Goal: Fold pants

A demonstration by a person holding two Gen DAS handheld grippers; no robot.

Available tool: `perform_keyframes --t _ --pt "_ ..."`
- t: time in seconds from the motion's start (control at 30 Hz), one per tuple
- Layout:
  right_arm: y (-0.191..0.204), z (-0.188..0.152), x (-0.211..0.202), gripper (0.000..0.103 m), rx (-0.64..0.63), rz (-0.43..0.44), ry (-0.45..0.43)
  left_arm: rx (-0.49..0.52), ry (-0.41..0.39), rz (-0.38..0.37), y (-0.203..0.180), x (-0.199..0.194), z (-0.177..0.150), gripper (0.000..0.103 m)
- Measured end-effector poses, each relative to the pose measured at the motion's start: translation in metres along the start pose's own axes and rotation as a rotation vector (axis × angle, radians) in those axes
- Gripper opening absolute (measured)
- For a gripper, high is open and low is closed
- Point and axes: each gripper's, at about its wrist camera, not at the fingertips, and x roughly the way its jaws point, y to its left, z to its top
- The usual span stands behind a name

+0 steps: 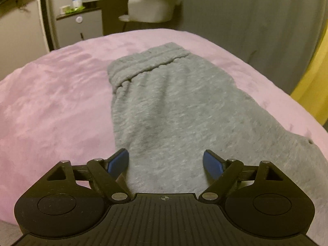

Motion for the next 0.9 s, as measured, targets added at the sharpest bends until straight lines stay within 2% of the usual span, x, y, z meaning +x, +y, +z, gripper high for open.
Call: perform_keyframes --t 0.07,0.13,0.23,0.3,0.33,0.4,0.47,0.53,0.57,0.6,0.63,0.67,0.73,0.8,0.83,0.87,0.9 --pt "0.005 0.008 0.018 0.061 -0.039 -0.018 0.067 -0.008 0.029 -0.063 0.004 0.005 0.005 0.091" --pt "0.010 0.005 0.026 0.061 -0.066 0.024 0.124 -0.076 0.020 -0.095 0.019 0.009 0.013 0.091" --pt "0.022 0.007 0.037 0.061 -0.091 0.112 0.151 -0.171 0.003 -0.089 0.038 0.020 0.018 0.091" --pt "0.033 0.011 0.048 0.061 -0.093 0.161 0.217 -0.189 0.055 -0.063 0.040 0.027 0.018 0.089" --pt "0.037 0.013 0.056 0.061 -0.097 0.173 0.249 -0.184 0.074 -0.065 0.040 0.030 0.018 0.089" --pt "0.045 0.019 0.066 0.062 -0.080 0.177 0.276 -0.162 0.056 -0.079 0.037 0.027 0.019 0.088" --pt "0.047 0.027 0.081 0.062 -0.009 0.249 0.305 -0.108 0.055 -0.121 0.028 0.028 0.018 0.091" --pt "0.058 0.032 0.096 0.062 0.028 0.271 0.303 -0.075 0.068 -0.102 0.020 0.031 0.015 0.092" --pt "0.063 0.032 0.103 0.060 0.017 0.259 0.292 -0.072 0.070 -0.101 0.019 0.032 0.015 0.092" --pt "0.068 0.032 0.107 0.049 -0.001 0.236 0.272 -0.080 0.059 -0.107 0.020 0.030 0.014 0.091" --pt "0.075 0.031 0.107 0.042 -0.058 0.174 0.222 -0.094 0.039 -0.117 0.023 0.028 0.014 0.090" --pt "0.081 0.029 0.108 0.028 -0.118 0.102 0.173 -0.107 0.014 -0.121 0.025 0.024 0.014 0.090" --pt "0.087 0.022 0.095 0.028 -0.177 0.014 0.072 -0.123 -0.035 -0.118 0.029 0.016 0.013 0.090" --pt "0.085 0.012 0.066 0.032 -0.178 -0.066 -0.060 -0.140 -0.106 -0.109 0.032 0.006 0.012 0.091" --pt "0.081 0.006 0.050 0.033 -0.175 -0.081 -0.132 -0.147 -0.148 -0.096 0.033 0.000 0.012 0.092" --pt "0.072 -0.002 0.031 0.039 -0.150 -0.054 -0.190 -0.153 -0.191 -0.076 0.032 -0.005 0.010 0.093" --pt "0.064 -0.009 0.020 0.043 -0.130 -0.025 -0.209 -0.157 -0.235 -0.044 0.031 -0.012 0.009 0.093"
